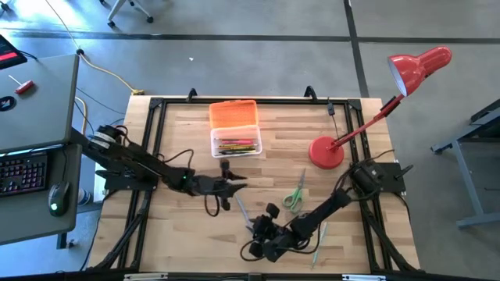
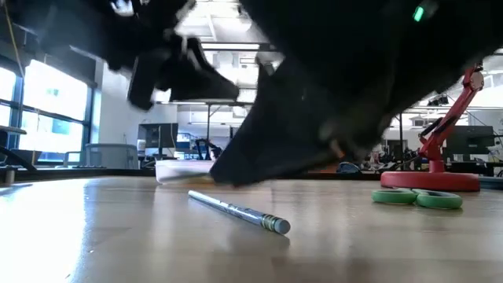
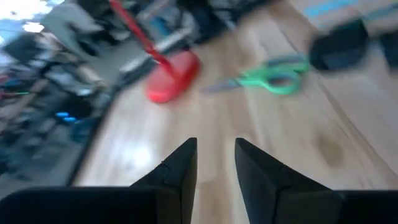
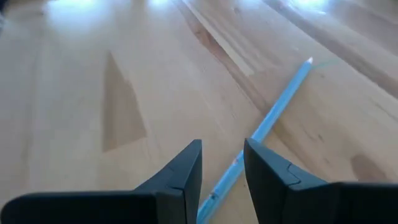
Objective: Pick & place school supplies into a supply box
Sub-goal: Put the left blue pencil into the orange supply box
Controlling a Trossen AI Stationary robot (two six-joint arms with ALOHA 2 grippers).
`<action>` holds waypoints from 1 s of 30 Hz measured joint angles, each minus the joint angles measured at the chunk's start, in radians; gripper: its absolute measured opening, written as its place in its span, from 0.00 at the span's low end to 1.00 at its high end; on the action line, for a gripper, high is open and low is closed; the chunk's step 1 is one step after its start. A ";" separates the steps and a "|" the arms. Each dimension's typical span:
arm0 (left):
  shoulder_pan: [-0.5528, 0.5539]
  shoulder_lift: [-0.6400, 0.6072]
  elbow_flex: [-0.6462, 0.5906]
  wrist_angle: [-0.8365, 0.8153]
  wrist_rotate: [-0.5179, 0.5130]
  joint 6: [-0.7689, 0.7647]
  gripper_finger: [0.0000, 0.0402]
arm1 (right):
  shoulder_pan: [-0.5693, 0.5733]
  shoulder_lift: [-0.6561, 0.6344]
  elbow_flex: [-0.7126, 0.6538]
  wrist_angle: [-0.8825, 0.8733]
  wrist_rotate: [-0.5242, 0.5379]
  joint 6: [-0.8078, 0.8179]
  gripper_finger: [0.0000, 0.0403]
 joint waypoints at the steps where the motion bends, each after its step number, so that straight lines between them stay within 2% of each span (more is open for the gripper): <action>1: -0.013 -0.020 0.001 -0.003 -0.046 0.000 0.35 | -0.001 0.020 0.014 -0.001 0.007 0.000 0.24; 4: -0.048 -0.086 0.000 -0.010 -0.132 0.003 0.35 | -0.005 0.085 0.060 -0.007 0.060 -0.028 0.24; 11: -0.131 -0.223 -0.001 -0.058 -0.161 0.004 0.35 | -0.020 0.195 0.148 -0.062 0.190 -0.045 0.24; 21: -0.175 -0.282 -0.001 -0.090 -0.212 0.013 0.35 | -0.019 0.126 0.140 -0.096 0.194 -0.163 0.24; 26: -0.173 -0.281 -0.001 -0.108 -0.215 0.015 0.35 | -0.015 0.113 0.142 -0.104 0.175 -0.157 0.24; 30: -0.173 -0.281 -0.001 -0.127 -0.217 0.013 0.35 | -0.011 0.114 0.142 -0.147 0.214 -0.120 0.24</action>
